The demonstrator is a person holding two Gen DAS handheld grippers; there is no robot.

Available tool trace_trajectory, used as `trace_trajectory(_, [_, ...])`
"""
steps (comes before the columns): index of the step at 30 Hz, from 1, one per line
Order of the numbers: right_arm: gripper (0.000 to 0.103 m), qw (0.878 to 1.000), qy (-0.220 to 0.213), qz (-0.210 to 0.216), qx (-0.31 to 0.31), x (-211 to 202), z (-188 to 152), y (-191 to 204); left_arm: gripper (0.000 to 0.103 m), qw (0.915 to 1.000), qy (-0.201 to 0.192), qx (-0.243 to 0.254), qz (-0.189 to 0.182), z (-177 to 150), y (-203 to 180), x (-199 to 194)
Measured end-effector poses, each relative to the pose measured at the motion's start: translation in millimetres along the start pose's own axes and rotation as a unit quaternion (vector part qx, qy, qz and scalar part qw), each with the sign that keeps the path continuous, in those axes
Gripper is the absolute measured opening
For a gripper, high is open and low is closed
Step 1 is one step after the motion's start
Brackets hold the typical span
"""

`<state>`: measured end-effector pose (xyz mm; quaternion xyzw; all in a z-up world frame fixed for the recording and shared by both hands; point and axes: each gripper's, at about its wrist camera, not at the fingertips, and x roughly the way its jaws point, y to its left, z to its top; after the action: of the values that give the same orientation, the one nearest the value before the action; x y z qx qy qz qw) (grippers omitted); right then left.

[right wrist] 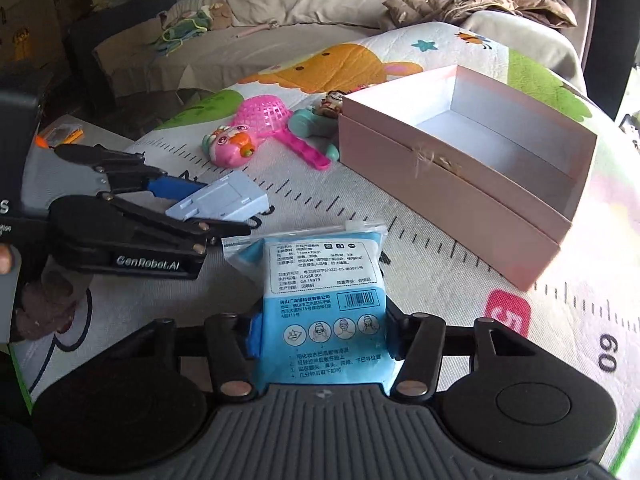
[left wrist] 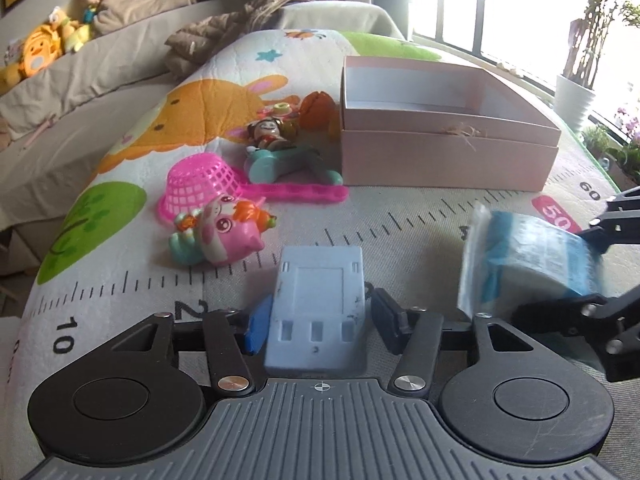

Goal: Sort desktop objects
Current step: 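Carry charger and tissue pack into the pink box and open both tools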

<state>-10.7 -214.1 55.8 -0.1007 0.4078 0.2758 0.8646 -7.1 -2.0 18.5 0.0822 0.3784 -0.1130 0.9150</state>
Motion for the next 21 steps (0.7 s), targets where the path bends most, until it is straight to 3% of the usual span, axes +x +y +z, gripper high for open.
trace_trajectory(6, [0.052,0.999,-0.034,-0.021,0.011,-55.2,-19.4,3.8,0.053,0.9988,-0.032,0.036,-0.001,-0.6,-12.9,-38.1])
trace_trajectory(10, [0.052,0.991,-0.128,-0.032,0.037,-118.6,3.5,-11.5,0.053,0.9938,-0.105,0.028,-0.023,36.6,-17.3,-76.5])
trace_trajectory(13, [0.052,0.980,-0.179,-0.062,0.060,-142.3,36.3,-33.5,0.053,0.9874,-0.151,0.039,-0.029,74.4,-29.9,-80.4])
trace_trajectory(17, [0.053,0.970,-0.201,-0.081,0.110,-126.3,87.7,-76.3,0.056,0.9801,-0.196,0.020,-0.029,130.5,-46.3,-48.1])
trace_trajectory(18, [0.055,0.969,-0.200,-0.083,0.115,-116.3,99.8,-85.9,0.063,0.9800,-0.197,0.012,-0.024,142.4,-46.9,-35.4])
trace_trajectory(19, [0.063,0.970,-0.193,-0.089,0.117,-102.1,113.0,-96.8,0.072,0.9814,-0.191,0.003,-0.020,151.6,-44.9,-23.6])
trace_trajectory(21, [0.069,0.968,-0.172,-0.122,0.132,-78.0,126.1,-111.8,0.075,0.9870,-0.159,-0.021,-0.018,157.1,-31.7,-8.4])
